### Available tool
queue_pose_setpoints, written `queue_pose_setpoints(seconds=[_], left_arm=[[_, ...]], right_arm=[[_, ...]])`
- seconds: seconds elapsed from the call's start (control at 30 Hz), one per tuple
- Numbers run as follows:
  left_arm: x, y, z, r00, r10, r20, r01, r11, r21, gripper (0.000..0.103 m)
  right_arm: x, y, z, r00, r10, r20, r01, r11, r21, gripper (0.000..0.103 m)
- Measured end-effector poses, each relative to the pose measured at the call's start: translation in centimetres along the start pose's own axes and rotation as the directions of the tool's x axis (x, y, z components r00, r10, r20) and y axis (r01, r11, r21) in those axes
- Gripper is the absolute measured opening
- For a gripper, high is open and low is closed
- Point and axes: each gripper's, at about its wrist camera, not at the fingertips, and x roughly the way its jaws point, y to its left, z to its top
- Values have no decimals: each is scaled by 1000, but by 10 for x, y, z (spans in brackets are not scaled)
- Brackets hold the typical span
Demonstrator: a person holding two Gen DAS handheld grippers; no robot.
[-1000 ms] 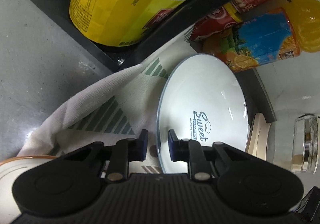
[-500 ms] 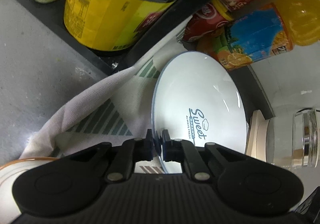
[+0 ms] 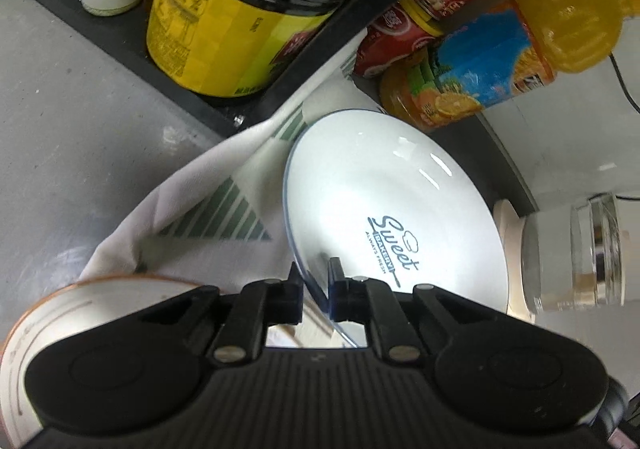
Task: Organize plates and bowls
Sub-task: 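Close both grippers on the rim of the white 'Sweet' plate, then lift the 'Sweet' plate and lower it onto the large orange-rimmed plate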
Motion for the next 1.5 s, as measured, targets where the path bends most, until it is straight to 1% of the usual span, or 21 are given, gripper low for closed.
queue_pose_setpoints(seconds=[0.1, 0.2, 0.3, 0.47, 0.8, 1.03, 1.2, 1.5], left_arm=[[-11, 2, -4, 1000, -12, -8, 12, 999, 34, 10], [-23, 2, -8, 1000, -22, 0, 21, 997, 68, 10], [-35, 7, -13, 999, -34, 4, 33, 996, 78, 10], [-54, 19, -22, 999, -51, 8, 50, 995, 89, 10], [-88, 43, -41, 998, -58, 22, 55, 991, 119, 10], [-105, 60, -56, 998, -63, 21, 59, 989, 135, 10], [-107, 77, -65, 998, -55, 4, 54, 990, 128, 10], [-113, 92, -83, 998, -58, -25, 61, 987, 146, 10]], right_arm=[[-12, 0, -9, 1000, -8, 21, 8, 1000, 4, 12], [-25, -1, -20, 999, -11, 37, 10, 1000, 16, 12], [-36, 3, -31, 998, -17, 65, 16, 1000, 14, 12], [-56, 9, -49, 996, -23, 87, 22, 1000, 4, 12], [-85, 18, -88, 992, -32, 122, 35, 999, -22, 12], [-99, 20, -115, 990, -40, 133, 45, 998, -34, 12], [-101, 22, -134, 990, -45, 135, 54, 997, -59, 12], [-109, 15, -160, 988, -77, 133, 85, 995, -60, 12]])
